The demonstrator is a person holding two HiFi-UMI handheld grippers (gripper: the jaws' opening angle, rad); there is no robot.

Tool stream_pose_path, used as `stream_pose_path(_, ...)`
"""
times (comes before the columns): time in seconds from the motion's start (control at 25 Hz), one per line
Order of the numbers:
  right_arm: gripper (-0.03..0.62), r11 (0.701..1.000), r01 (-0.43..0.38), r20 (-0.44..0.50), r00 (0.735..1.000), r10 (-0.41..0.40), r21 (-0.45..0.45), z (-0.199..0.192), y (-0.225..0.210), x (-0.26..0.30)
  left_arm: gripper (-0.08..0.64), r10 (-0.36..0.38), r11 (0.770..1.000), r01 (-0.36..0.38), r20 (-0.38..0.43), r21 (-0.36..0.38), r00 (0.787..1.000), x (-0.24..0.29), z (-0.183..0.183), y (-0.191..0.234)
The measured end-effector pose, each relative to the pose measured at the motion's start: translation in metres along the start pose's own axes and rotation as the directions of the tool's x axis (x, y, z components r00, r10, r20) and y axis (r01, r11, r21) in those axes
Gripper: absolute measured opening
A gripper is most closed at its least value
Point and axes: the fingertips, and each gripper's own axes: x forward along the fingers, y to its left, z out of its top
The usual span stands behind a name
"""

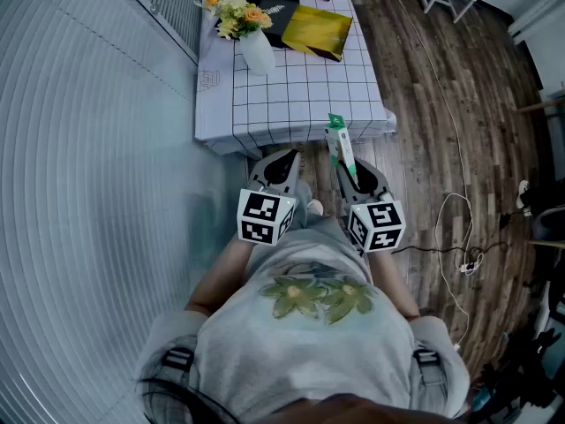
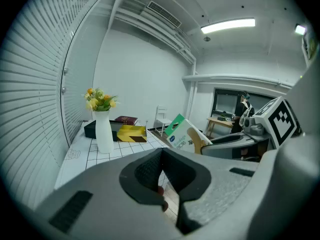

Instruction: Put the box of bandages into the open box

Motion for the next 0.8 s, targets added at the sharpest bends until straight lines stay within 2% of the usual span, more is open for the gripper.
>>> stream_pose_path(0.44,0.091,0.999,0.037,0.023,0.999,-0.037,0.002,0.011,-0.014,0.007,0.006,-0.002,1.000,0.002,0.000,-0.024,1.000,0.016,0.004,0.008)
stream_pose_path(0.8,0.091,0.997,0.071,0.032,0.997,-0.071,0.001,0.029,-0.047,0.017,0.006,-0.023,0.999,0.023,0.007,-0.022,1.000,0.051,0.021,0.011)
